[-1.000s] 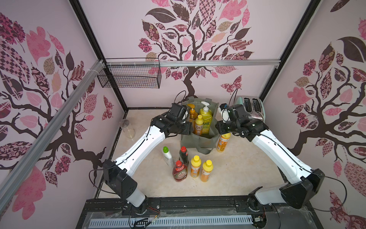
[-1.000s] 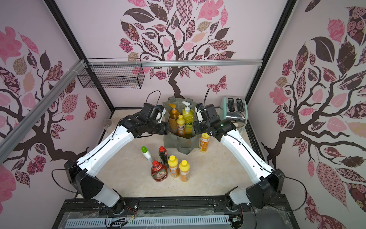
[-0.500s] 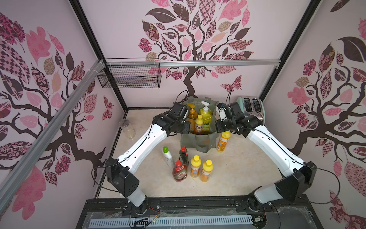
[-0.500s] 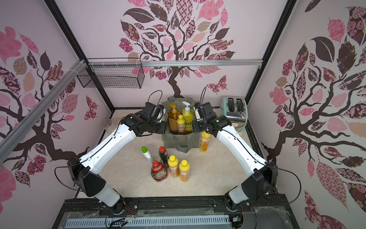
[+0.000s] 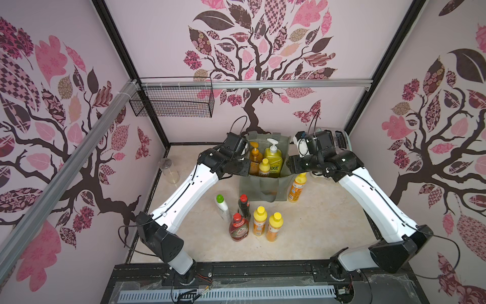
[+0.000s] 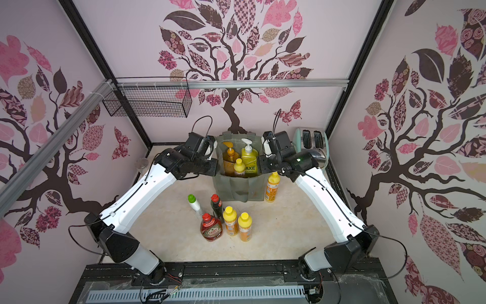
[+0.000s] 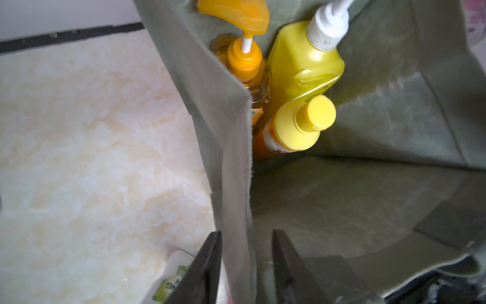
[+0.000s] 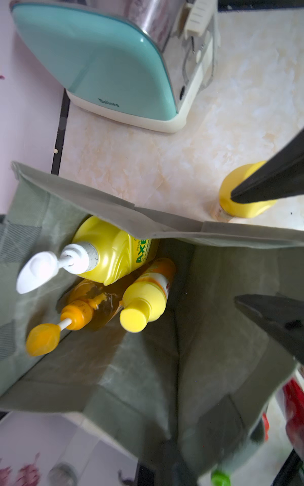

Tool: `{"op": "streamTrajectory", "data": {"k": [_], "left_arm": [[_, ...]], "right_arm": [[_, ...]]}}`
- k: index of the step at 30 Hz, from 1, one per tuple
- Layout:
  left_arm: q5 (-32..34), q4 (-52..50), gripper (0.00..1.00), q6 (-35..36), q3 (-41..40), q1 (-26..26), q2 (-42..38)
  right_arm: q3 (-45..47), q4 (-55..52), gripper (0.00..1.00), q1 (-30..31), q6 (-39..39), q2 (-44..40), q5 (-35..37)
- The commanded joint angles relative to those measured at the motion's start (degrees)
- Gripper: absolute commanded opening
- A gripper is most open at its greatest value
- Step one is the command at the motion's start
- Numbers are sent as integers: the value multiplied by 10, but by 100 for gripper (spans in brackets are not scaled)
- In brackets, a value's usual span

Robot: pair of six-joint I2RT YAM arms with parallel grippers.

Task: Pack dish soap into the shopping bag
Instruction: Adjust the shopping bag at the center of the board, then pick up the bottle of dish soap at the center of the board.

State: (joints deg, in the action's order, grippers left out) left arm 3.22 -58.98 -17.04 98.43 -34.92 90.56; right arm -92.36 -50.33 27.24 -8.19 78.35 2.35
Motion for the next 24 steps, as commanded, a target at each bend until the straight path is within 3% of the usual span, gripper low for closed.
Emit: {"op": "streamTrajectory", "data": {"k": [1,11,17,24], "left_arm": [[-8,25,54,-10,-45,-3,-45],[2,64,74,-37,-135,-3,-197],[19,72,77,-50,-188,-3,-297],[25,65,77,-59,-245,-4,-359]], "right_arm": [[8,14,69,1,9,-60,11],[144,30,66,-8,11,-143,79],[200,70,71,-25,7,-123,45],[209,105,69,-57,7,-92,34]]}}
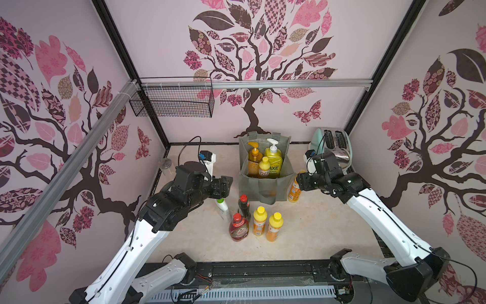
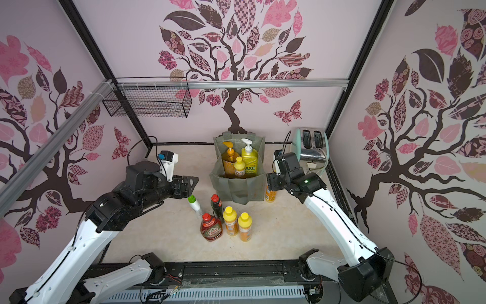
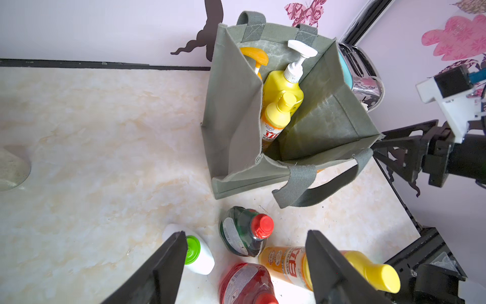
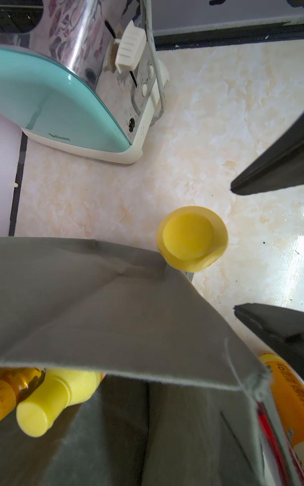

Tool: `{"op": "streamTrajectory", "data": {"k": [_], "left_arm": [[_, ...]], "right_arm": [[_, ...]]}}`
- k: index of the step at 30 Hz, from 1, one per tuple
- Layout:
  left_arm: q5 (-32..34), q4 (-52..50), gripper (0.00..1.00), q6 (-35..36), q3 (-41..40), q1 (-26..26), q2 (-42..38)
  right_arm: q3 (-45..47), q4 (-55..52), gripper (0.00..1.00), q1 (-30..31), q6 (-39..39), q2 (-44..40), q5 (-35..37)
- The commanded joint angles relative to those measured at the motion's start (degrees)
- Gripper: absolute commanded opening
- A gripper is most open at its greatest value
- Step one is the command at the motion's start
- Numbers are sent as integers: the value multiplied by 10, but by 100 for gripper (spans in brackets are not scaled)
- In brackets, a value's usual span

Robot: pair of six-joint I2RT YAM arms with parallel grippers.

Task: Pack dish soap into the shopping bag
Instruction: Pick up the bottle of dish soap at the center of the board.

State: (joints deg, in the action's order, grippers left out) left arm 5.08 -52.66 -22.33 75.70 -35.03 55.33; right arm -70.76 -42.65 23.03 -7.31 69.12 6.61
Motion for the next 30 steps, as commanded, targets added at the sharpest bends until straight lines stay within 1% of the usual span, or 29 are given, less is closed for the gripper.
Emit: {"op": "streamTrajectory", "data": {"k": [1,7,11,17,20,23,25,28,30], "left_arm": [[6,3,77,-7,-21,-2,-9],[-10,10,76,-9,-30,-2,-8],[-14,13,76,-9,-32,-2,-11],[-13,14,76,-8,-40,-2,-13],[-12,15,76,-7,-44,-2,-14],[-13,18,75,-7,-48,-2,-14],[-14,20,75,-7,-50,-2,-14],[-18,22,75,-9,-55,-2,-13],[-21,24,75,-9,-56,-2,-13]], "right_arm": [[-6,36,68,-22,-2,3,-14],[-20,60,64,-35,5,37,-37],[-24,68,59,-34,5,51,-51],[-21,73,49,-34,13,63,-46],[-20,72,41,-34,15,62,-39],[-24,64,29,-34,18,58,-29],[-27,58,17,-34,19,52,-22],[-35,45,4,-34,16,43,-18],[-47,29,0,-34,12,37,-19]]}}
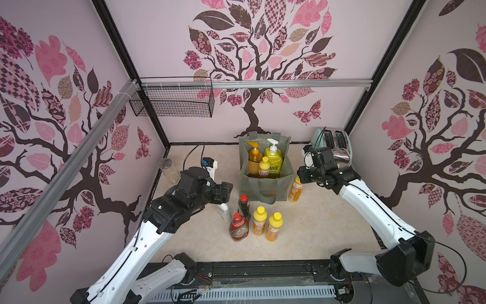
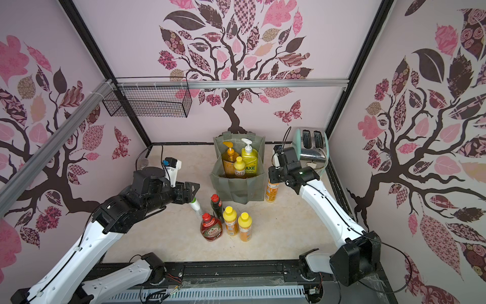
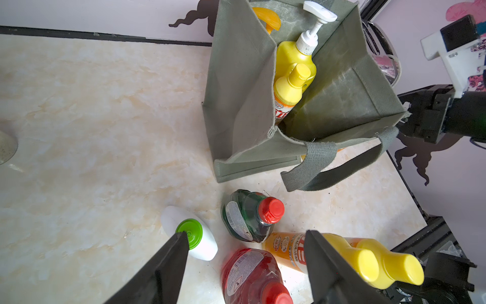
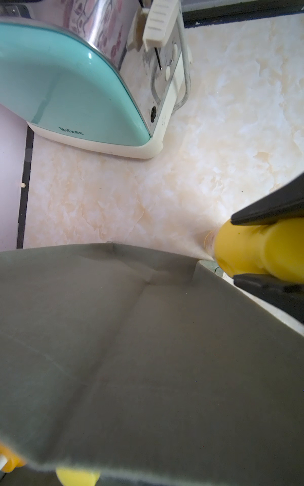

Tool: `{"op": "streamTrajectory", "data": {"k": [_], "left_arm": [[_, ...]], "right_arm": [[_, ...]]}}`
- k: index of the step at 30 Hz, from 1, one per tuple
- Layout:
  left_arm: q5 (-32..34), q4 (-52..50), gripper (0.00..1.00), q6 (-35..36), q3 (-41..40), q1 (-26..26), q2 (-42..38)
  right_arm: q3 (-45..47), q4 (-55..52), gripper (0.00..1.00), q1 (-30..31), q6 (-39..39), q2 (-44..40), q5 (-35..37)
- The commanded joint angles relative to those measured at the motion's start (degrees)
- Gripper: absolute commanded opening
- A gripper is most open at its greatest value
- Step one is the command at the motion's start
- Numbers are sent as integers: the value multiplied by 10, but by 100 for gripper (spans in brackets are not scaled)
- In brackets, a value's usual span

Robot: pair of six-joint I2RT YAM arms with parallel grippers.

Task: Pack dish soap into the shopping bag
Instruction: Pick up the bottle of dish soap at the center of the board, then place the bottle of dish soap in the shopping bag.

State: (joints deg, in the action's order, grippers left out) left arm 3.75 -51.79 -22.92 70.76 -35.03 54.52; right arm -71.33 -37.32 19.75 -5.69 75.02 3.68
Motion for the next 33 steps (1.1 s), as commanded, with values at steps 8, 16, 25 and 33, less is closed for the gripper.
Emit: {"op": "streamTrajectory", "data": {"k": [8,16,25,33], "left_arm": [[-19,19,75,-9,-19,-2,-11],[-27,22,74,-15,-34,-2,-19],[-26,14,74,-16,-43,-2,-29],[-22,9,74,-12,-44,-2,-30]], "right_arm": [[-142,-121,0,-2,-5,-39,45],[-323,-238,0,-2,2,-36,19],[-560,-300,0,1,13,-8,-80],[-623,-282,0,1,-6,17,-170]]}}
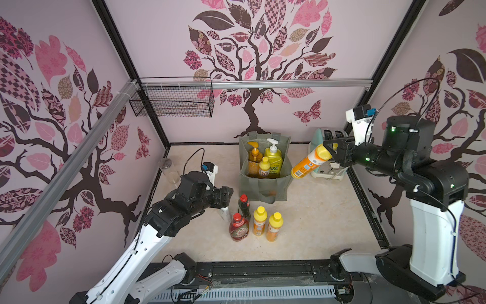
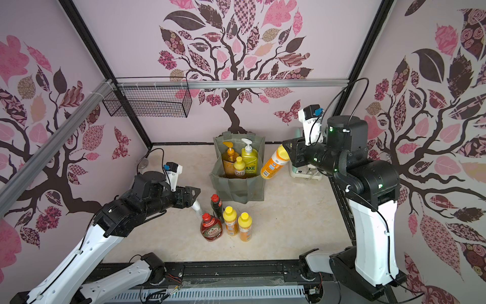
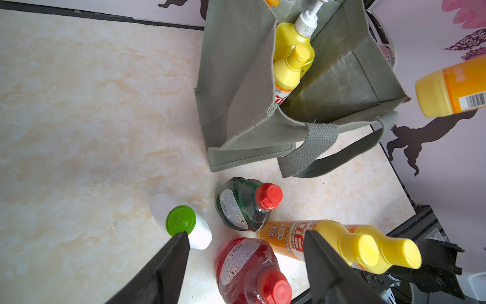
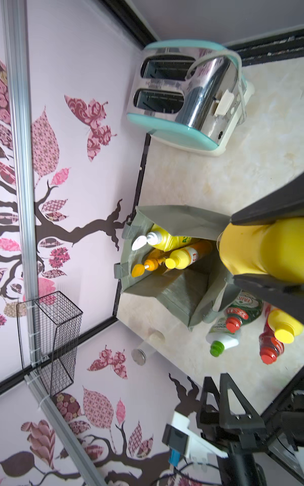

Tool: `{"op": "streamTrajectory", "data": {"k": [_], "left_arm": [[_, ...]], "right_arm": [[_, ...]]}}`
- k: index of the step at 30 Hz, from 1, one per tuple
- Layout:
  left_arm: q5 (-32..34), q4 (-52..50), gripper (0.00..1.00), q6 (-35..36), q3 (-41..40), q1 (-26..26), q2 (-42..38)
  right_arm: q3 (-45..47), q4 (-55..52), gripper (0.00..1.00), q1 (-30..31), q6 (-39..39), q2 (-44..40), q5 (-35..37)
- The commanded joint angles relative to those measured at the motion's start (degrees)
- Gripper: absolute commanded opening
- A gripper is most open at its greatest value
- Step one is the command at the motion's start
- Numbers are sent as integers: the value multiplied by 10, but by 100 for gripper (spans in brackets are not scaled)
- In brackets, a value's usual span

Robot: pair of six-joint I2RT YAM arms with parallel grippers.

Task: Pack dish soap into the shopping bag
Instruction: Place the bottle of dish soap in the shopping bag.

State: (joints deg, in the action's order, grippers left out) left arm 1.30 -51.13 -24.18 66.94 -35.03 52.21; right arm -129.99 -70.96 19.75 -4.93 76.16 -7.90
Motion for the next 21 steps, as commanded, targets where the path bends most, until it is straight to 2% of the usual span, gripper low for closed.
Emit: {"op": "streamTrajectory", "data": {"k": [1,7,10,15,21], "left_arm": [[2,3,74,0,-7,-2,-7],[-6,11,74,0,-7,-2,1],[-9,12,74,-1,-6,-2,3],[-6,10,74,1,-5,-2,2],[-1,7,74,2,-10,-2,-1]], "right_arm": [[-45,59,0,1,-16,8,-70],[-70,96,0,1,-40,28,-154],[-57,124,0,1,-47,36,-171],[-24,164,0,1,-44,52,-150],[-18,175,0,6,-16,91,-76]]}}
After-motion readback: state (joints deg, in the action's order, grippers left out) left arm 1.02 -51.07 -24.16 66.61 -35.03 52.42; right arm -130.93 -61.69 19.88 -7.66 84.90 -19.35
